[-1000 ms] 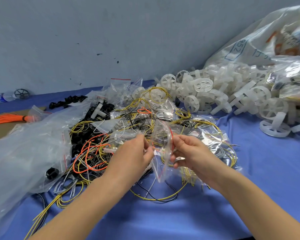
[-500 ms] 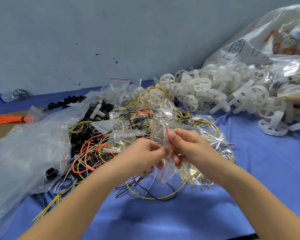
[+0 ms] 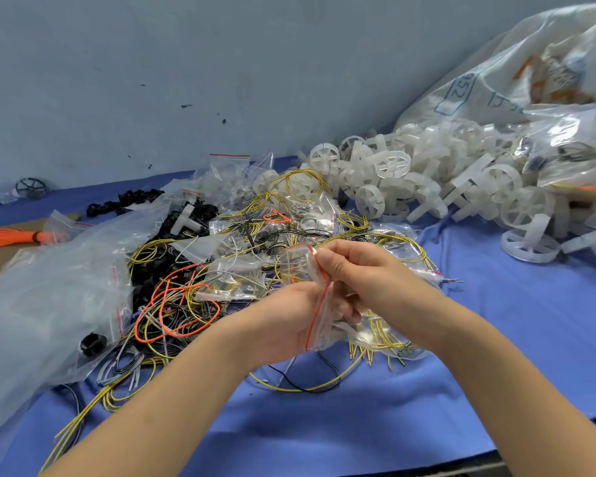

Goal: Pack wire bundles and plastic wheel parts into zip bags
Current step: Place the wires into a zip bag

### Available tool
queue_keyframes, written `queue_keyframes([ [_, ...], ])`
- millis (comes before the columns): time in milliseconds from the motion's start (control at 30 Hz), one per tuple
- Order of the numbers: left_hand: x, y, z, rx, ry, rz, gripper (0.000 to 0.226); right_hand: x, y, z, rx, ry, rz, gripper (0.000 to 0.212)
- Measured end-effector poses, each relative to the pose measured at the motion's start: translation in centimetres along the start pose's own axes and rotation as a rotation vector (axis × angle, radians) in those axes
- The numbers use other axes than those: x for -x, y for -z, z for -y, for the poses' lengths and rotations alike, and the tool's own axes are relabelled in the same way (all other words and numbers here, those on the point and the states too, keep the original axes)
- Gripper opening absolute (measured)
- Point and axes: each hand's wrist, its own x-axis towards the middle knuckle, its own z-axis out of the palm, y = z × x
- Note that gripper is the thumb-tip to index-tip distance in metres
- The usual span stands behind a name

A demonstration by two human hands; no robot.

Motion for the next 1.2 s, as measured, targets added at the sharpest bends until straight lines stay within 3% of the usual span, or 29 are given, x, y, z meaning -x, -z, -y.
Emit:
queue_keyframes([
  [133, 0.7, 0.1, 0.6, -0.222, -0.089, 0.023, 0.041, -0.1, 0.0, -0.1, 0.018, 0.001, 0.049, 0.021],
  [300, 1.9, 1.5, 0.9, -0.448, -0.151, -0.073, 0.01, -1.2, 0.9, -0.4, 0.071, 0.032, -0.012, 0.021],
  [433, 3.2, 3.5, 1.3, -0.313, 0.073, -0.134, 0.029, -2.1, 2.4, -1.4, 0.213, 0.038, -0.155, 0.017],
  [500, 4.3, 4.6, 0.5, -0.318, 0.142, -0.151, 0.026, -2.3, 2.8, -2.2, 0.313, 0.041, -0.197, 0.017],
  [567, 5.1, 5.4, -0.7, -0.38, 0.121, -0.275, 0.024, -2.7, 3.3, -2.8, 0.369, 0.04, -0.241, 0.016],
  [667, 5.1, 6.8, -3.2, -0.528, -0.091, -0.593, 0.03, -3.3, 4.3, -3.4, 0.486, 0.031, -0.335, 0.016],
  [733, 3.8, 6.7, -4.8, -0.554, -0.225, -0.677, 0.028, -3.7, 5.1, -3.8, 0.549, 0.007, -0.386, 0.017],
  [800, 0.9, 5.6, -6.1, -0.574, -0.299, -0.647, 0.027, -3.9, 5.9, -4.1, 0.571, -0.027, -0.428, 0.019],
  [967, -9.7, 2.3, -7.0, -0.843, -0.264, -0.48, 0.022, -4.1, 8.2, -4.8, 0.708, -0.092, -0.559, 0.022],
  [1200, -21.6, 2.0, -6.4, -1.29, -0.222, -0.564, 0.049, -4.8, 11.0, -5.4, 0.716, -0.14, -0.639, 0.022],
])
